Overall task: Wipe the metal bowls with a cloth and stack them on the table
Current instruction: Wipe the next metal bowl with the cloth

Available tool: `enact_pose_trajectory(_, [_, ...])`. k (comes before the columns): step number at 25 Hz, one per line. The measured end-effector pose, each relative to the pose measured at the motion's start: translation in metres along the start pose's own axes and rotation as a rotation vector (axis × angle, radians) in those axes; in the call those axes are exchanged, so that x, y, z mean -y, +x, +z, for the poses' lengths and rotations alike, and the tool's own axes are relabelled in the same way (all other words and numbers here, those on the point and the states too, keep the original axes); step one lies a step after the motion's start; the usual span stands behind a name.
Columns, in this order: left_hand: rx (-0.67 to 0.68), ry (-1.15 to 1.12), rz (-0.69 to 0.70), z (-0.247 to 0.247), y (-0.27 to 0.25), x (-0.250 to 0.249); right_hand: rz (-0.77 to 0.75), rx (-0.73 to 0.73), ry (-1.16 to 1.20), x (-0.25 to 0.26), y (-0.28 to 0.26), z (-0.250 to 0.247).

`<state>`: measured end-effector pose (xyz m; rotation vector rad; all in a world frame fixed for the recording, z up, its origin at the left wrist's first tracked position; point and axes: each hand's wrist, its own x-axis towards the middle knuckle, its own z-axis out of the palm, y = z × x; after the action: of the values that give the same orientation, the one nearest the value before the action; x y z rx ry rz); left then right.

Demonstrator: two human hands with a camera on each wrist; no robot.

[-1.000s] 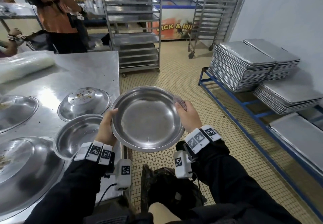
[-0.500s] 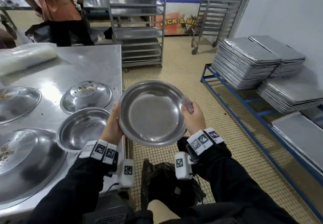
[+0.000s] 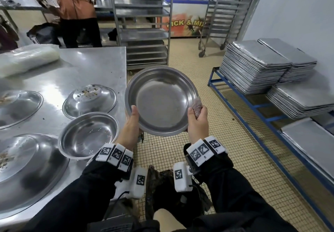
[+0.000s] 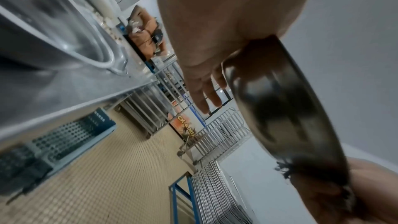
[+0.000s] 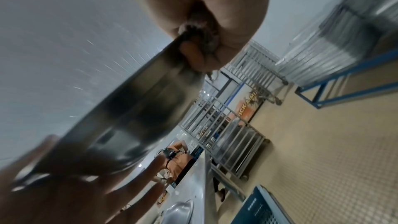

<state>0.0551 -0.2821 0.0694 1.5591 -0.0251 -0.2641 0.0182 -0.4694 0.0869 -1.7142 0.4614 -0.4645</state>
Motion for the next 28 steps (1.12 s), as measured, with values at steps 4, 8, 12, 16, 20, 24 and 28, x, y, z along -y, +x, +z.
enact_pose_trajectory(4, [0.134,-0.16,0.099,-0.02,0.015,0.0,-0.039,0.065,-0.048,0.003,0.021,-0.021])
enact_pose_trajectory(8, [0.347,-0.152,0.134,-0.031,0.015,-0.023,-0.208,0.415,-0.133,0.013,0.036,-0.036])
enact_pose_trajectory(12, [0.187,-0.02,0.015,-0.031,0.007,-0.024,-0.242,0.399,-0.21,0.012,0.038,-0.035])
enact_pose_trajectory(16, [-0.002,-0.045,0.094,-0.018,0.0,-0.022,-0.134,0.288,-0.116,-0.015,0.027,-0.029])
enact_pose_trajectory(20, [-0.048,0.025,0.225,-0.009,0.002,-0.021,0.029,0.299,-0.074,-0.045,0.015,-0.017])
enact_pose_trajectory(24, [-0.002,0.138,0.335,-0.011,0.011,-0.021,-0.042,0.257,-0.294,-0.05,0.008,-0.025])
enact_pose_trajectory(28, [-0.006,0.151,0.291,-0.01,0.012,-0.015,-0.259,0.202,-0.305,-0.033,0.01,-0.022])
